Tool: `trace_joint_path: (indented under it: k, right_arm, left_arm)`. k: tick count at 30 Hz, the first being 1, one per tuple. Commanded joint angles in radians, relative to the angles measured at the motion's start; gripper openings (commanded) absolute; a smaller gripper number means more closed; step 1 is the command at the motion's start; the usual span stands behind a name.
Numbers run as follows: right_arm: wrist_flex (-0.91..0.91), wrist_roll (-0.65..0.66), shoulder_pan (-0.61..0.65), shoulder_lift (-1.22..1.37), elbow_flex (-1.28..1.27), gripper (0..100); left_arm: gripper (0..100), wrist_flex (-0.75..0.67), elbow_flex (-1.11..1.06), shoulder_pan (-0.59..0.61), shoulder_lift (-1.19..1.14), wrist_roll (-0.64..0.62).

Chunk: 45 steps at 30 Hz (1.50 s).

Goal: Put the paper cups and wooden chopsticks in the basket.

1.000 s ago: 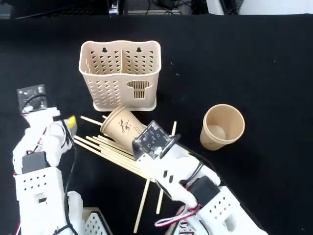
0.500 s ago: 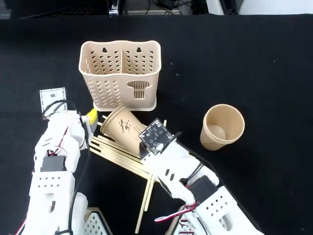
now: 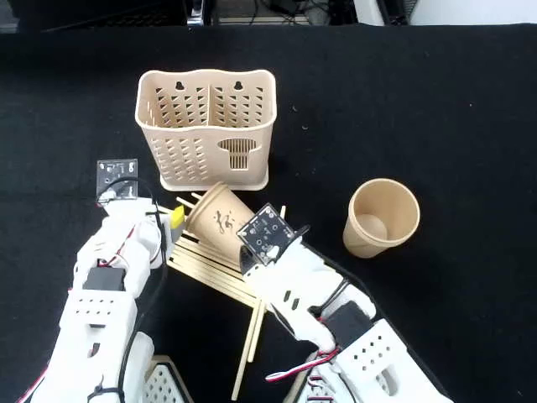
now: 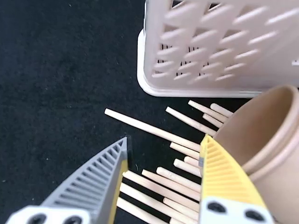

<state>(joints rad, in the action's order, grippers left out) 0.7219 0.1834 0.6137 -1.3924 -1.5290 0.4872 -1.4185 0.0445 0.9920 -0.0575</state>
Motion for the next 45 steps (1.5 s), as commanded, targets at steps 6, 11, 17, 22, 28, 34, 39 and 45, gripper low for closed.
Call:
trace_joint_path:
  k: [6, 11, 17, 22, 28, 34, 39, 45]
  right_arm:
    - [-0.055, 0.012, -0.011, -0.015, 0.012, 1.4]
    - [-0.106, 0.005, -0.011, -0.015, 0.018, 1.4]
    - [-0.110, 0.005, -0.031, -0.015, 0.038, 1.4]
    - [-0.110, 0.005, -0.110, -0.015, 0.044, 1.4]
    - [-0.110, 0.011, -0.144, -0.015, 0.038, 1.4]
    - [-0.110, 0.011, -0.152, -0.015, 0.036, 1.4]
    - [-0.110, 0.011, -0.152, -0.015, 0.036, 1.4]
    - [-0.118, 0.012, -0.153, -0.015, 0.038, 1.4]
  left_arm:
    - [26, 0.207, 0.061, -0.019, -0.003, 0.057]
    - [25, 0.333, 0.110, -0.015, -0.003, 0.147]
    - [25, 0.247, 0.176, 0.116, -0.002, 0.141]
    - [26, 0.046, 0.136, 0.137, -0.005, -0.034]
    - [26, -0.044, 0.056, -0.030, -0.012, -0.107]
    - [25, -0.097, 0.059, -0.064, -0.014, -0.184]
    - [25, -0.115, 0.053, -0.071, -0.015, -0.176]
    - [26, -0.117, -0.016, -0.071, -0.014, -0.117]
